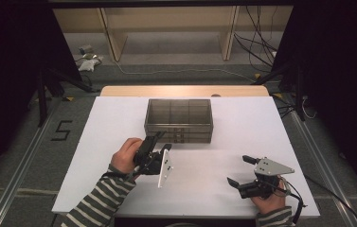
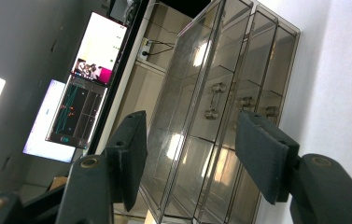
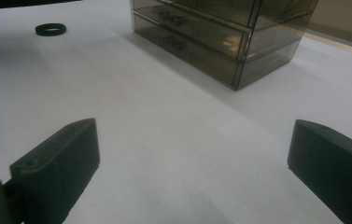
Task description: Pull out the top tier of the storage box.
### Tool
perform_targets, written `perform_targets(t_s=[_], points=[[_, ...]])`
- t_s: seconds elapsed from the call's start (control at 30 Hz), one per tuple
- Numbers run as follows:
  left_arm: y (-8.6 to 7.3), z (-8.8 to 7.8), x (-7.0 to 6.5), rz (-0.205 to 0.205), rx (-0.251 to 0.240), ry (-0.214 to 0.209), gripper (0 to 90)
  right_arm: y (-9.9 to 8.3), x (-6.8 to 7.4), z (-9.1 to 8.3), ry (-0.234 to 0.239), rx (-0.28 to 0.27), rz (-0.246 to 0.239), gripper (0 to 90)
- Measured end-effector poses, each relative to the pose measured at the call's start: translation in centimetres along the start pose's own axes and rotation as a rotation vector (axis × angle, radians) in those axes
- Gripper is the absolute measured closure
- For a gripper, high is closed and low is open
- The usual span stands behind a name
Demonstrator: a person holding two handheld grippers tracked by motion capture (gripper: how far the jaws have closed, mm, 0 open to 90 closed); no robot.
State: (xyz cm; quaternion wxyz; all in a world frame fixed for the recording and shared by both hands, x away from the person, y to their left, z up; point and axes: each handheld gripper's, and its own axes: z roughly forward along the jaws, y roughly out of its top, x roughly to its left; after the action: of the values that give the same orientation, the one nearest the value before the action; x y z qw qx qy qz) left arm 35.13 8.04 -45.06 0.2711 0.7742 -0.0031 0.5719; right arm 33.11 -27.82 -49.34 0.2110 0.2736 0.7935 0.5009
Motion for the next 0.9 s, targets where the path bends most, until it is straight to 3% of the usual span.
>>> perform_targets(t_s=[0.57, 0.73, 0.9], points=[[-0.5, 0.7, -1.1, 0.089, -0.075, 0.03, 46.0, 0.0, 0.0, 0.1, -0.003, 0.015, 0.0, 3.4], [-0.9, 1.2, -1.4, 0.111, -0.07, 0.038, 47.1, 0.0, 0.0, 0.1, -0.002, 0.015, 0.002, 3.4], [-0.8, 1.7, -2.0, 0.164, -0.034, 0.089, 47.2, 0.0, 0.0, 0.1, -0.002, 0.013, -0.002, 3.4]])
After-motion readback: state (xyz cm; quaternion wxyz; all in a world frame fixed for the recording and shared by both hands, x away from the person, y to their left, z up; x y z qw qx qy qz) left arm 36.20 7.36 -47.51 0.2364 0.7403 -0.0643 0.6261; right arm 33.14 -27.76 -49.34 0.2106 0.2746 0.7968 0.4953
